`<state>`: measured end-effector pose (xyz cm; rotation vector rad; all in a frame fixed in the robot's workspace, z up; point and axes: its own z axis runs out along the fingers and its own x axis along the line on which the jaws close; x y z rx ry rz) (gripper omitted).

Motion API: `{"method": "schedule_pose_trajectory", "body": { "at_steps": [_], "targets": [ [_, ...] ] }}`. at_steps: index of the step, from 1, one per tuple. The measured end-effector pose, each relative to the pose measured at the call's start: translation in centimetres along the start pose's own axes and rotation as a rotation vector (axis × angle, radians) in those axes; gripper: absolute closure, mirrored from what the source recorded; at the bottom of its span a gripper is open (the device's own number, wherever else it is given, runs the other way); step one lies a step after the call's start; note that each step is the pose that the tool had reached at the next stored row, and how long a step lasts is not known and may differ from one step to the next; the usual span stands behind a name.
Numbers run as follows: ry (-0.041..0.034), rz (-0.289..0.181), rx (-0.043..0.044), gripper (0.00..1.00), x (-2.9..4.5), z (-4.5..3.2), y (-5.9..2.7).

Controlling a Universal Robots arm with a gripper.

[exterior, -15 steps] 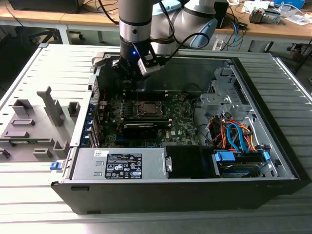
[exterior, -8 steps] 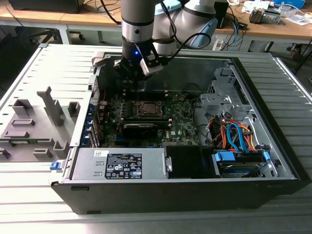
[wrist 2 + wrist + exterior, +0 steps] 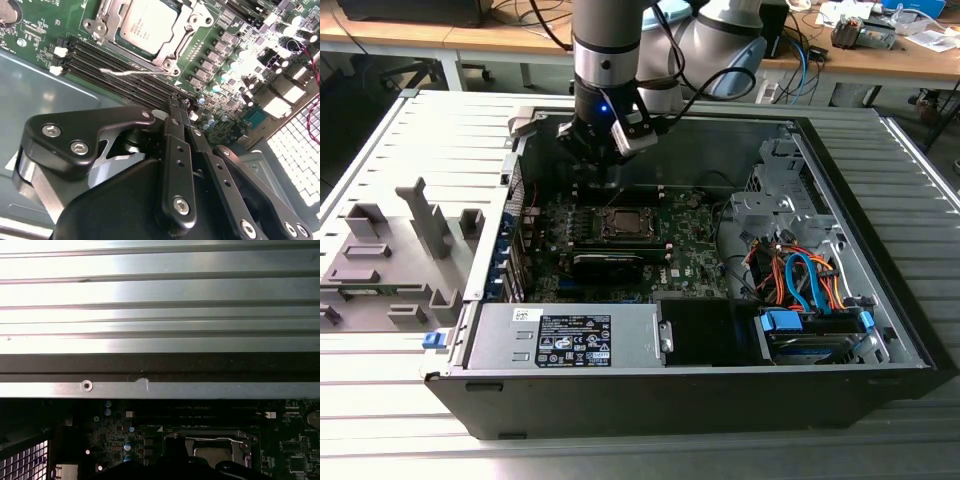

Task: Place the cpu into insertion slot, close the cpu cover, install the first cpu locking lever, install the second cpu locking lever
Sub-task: 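Install the first cpu locking lever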

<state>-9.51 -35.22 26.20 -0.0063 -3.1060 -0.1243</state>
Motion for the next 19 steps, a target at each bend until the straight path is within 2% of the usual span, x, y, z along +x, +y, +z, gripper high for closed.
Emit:
{"method": "schedule_pose_trajectory", "body": {
  "at_steps": [19],
  "targets": [
    [0.0018, 0.000, 0.0000, 0.89, -1.23, -0.04, 0.00]
  ]
}}
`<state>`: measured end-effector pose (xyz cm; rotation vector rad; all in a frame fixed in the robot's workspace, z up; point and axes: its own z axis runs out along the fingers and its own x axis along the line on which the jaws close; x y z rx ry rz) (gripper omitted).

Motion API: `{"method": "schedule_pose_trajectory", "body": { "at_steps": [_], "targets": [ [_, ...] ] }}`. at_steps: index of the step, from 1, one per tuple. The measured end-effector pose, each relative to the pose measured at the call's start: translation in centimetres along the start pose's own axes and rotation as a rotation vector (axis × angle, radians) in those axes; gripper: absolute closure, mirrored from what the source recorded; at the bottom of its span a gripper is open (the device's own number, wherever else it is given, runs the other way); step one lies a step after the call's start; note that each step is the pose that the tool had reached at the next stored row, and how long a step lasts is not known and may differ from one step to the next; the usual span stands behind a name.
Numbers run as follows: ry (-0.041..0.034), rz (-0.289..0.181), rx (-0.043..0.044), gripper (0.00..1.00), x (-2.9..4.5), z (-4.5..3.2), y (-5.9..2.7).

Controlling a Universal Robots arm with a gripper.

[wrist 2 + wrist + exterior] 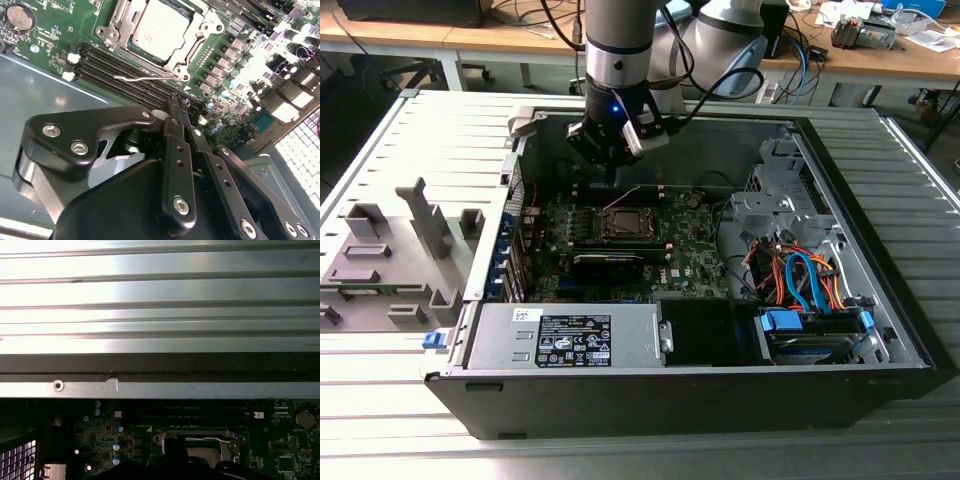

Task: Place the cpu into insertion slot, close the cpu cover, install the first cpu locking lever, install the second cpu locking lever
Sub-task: 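Install the first cpu locking lever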

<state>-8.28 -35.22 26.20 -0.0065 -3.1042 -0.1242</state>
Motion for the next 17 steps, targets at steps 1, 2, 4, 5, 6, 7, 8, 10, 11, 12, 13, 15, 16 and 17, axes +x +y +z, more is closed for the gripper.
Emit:
{"method": "schedule_pose_trajectory", "body": {
  "at_steps": [1, 2, 4, 5, 6, 7, 8, 10, 11, 12, 13, 15, 16, 17],
  "targets": [
    [0.0000, 0.000, 0.0000, 0.89, -0.08, 0.00, 0.00],
    [0.0000, 0.000, 0.0000, 0.89, -0.13, 0.00, 0.00],
    [0.0001, 0.000, -0.0001, 0.89, -0.23, 0.00, 0.00],
    [0.0002, 0.000, 0.0000, 0.89, -0.28, -0.01, 0.00],
    [0.0001, 0.000, -0.0001, 0.89, -0.33, -0.01, 0.00],
    [0.0002, 0.000, -0.0001, 0.89, -0.37, -0.01, 0.00],
    [0.0002, 0.000, 0.0000, 0.89, -0.41, -0.01, 0.00],
    [0.0003, 0.000, 0.0000, 0.89, -0.51, -0.02, 0.00],
    [0.0003, 0.000, 0.0000, 0.89, -0.55, -0.02, 0.00],
    [0.0003, 0.000, 0.0000, 0.89, -0.59, -0.02, 0.00],
    [0.0004, 0.000, -0.0001, 0.89, -0.66, -0.02, 0.00],
    [0.0005, 0.000, 0.0000, 0.89, -0.78, -0.02, 0.01],
    [0.0006, 0.000, 0.0000, 0.89, -0.85, -0.02, 0.00],
    [0.0006, 0.000, 0.0000, 0.89, -0.89, -0.02, 0.00]
  ]
}}
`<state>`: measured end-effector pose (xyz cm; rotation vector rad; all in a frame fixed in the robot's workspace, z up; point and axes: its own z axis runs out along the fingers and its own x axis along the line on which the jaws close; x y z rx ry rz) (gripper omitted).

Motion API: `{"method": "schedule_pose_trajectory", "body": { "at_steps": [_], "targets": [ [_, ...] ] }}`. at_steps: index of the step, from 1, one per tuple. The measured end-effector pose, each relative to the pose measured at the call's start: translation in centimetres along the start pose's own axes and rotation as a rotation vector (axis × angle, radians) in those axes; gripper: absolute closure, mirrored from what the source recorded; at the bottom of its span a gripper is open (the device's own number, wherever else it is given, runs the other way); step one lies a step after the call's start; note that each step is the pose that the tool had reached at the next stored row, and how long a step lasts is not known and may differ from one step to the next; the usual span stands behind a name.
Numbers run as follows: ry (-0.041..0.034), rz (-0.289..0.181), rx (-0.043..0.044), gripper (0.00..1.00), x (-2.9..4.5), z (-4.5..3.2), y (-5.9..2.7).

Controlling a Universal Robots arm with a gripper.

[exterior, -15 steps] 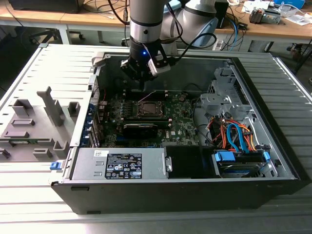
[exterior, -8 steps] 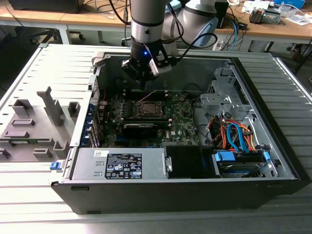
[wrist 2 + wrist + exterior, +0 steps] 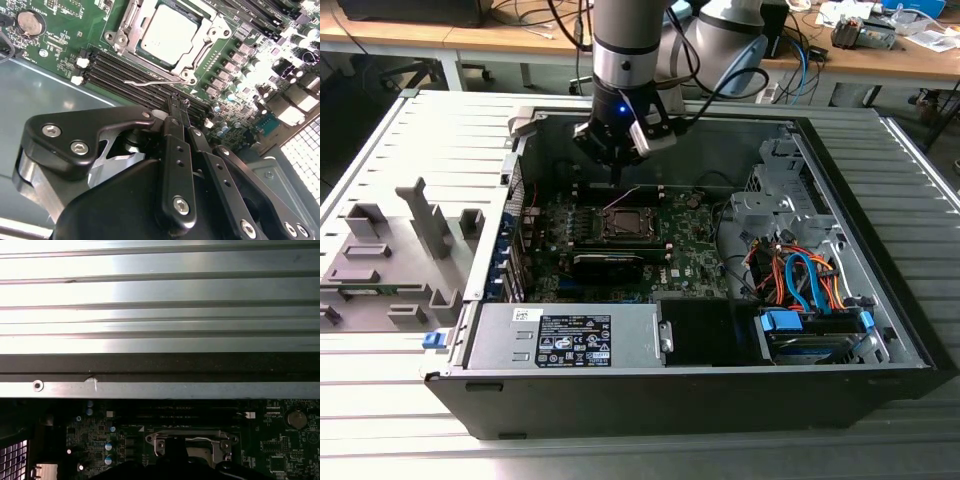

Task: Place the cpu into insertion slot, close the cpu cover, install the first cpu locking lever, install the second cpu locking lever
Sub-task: 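Install the first cpu locking lever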

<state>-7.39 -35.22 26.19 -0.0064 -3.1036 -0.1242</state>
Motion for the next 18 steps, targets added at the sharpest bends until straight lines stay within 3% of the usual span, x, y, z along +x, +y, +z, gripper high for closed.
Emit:
{"method": "schedule_pose_trajectory", "body": {
  "at_steps": [18],
  "targets": [
    [0.0004, 0.000, 0.0000, 0.89, -0.55, 0.04, 0.00]
  ]
}}
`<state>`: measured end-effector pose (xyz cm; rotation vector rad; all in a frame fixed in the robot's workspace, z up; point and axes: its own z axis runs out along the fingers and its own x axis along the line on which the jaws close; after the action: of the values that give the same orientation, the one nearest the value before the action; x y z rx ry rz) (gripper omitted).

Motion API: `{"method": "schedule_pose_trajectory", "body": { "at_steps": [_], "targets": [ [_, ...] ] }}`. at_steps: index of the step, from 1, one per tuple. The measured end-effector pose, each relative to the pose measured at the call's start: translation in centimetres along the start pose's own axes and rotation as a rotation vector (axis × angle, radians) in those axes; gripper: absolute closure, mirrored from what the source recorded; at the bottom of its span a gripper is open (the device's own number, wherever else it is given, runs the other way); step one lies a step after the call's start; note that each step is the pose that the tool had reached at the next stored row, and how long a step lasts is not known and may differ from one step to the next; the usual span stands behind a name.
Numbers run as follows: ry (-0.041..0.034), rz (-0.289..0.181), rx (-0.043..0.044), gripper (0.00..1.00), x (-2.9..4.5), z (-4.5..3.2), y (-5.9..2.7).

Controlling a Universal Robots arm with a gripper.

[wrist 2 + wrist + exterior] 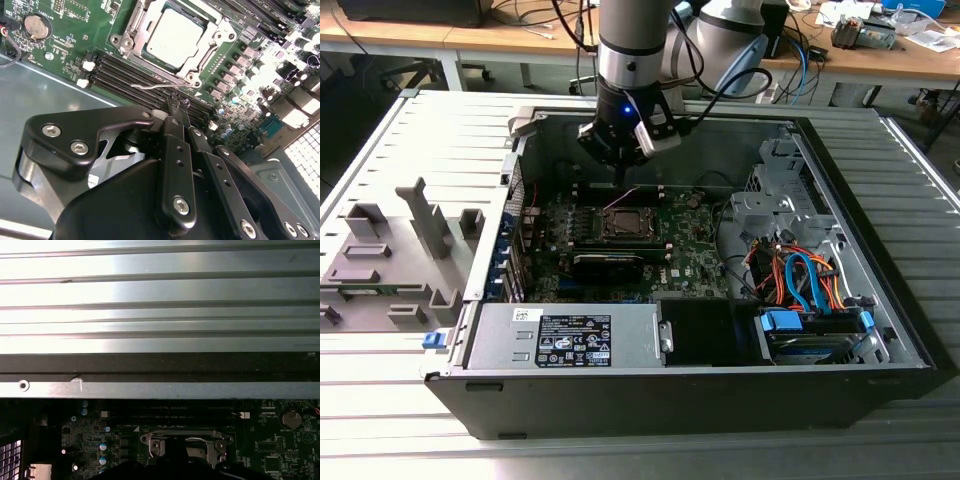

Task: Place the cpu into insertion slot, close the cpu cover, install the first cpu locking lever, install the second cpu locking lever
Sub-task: 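Install the first cpu locking lever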

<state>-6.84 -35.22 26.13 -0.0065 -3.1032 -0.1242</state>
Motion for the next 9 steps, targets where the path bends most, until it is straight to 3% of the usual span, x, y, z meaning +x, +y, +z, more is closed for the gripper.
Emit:
{"method": "schedule_pose_trajectory", "body": {
  "at_steps": [9],
  "targets": [
    [0.0000, 0.000, 0.0000, 0.89, -0.20, 0.02, 0.00]
  ]
}}
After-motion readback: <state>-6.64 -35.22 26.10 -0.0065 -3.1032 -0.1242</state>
